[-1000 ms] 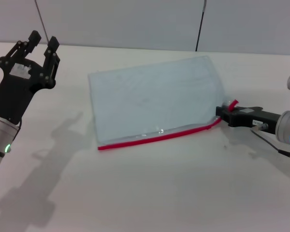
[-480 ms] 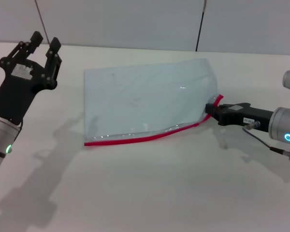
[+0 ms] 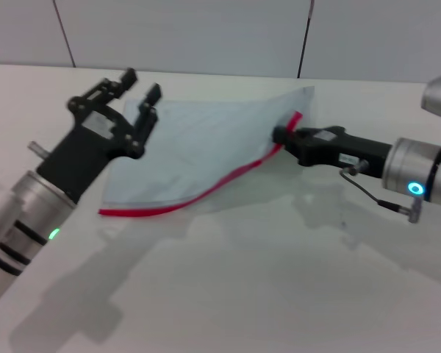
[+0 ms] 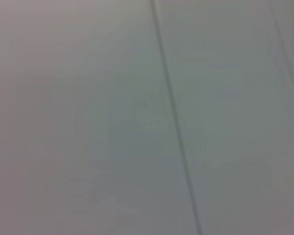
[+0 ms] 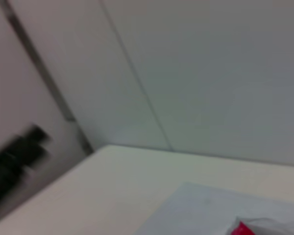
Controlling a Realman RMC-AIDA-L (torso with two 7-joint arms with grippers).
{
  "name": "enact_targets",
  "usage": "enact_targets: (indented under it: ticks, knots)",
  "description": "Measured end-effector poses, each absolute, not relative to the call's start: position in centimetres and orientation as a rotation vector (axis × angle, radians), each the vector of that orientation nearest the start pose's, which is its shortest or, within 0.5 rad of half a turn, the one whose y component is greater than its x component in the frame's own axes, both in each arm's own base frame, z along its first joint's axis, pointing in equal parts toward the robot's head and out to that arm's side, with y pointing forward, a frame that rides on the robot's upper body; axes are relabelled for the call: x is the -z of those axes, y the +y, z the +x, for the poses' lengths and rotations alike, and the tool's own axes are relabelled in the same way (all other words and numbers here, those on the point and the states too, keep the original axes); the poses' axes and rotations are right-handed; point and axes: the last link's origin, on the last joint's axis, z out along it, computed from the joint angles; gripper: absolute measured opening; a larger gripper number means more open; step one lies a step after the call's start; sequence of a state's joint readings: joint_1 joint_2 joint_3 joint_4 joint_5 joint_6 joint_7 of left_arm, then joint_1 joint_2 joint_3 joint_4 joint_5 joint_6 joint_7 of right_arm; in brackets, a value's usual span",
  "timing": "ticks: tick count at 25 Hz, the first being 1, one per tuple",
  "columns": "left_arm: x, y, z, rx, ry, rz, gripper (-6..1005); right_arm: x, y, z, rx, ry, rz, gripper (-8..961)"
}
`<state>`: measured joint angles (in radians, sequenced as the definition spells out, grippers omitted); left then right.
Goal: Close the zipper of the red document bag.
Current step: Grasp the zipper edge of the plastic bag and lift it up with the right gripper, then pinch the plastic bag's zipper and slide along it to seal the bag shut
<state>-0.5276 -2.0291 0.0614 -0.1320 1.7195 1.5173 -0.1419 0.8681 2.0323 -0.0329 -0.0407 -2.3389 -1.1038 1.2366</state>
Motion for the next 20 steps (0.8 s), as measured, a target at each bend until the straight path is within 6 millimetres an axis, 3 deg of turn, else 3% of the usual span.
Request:
enact_targets:
  ticks: [8, 20]
  knots:
    - [4.7, 32.5, -25.6, 0.89, -0.085, -2.067, 375, 7.7, 40.2, 18.6, -0.88, 0.87, -2.525, 38]
    - [6.7, 31.9, -24.9, 0.805, 0.037, -2.139, 374, 7.5, 40.7, 17.7, -0.948, 0.894, -2.484, 53]
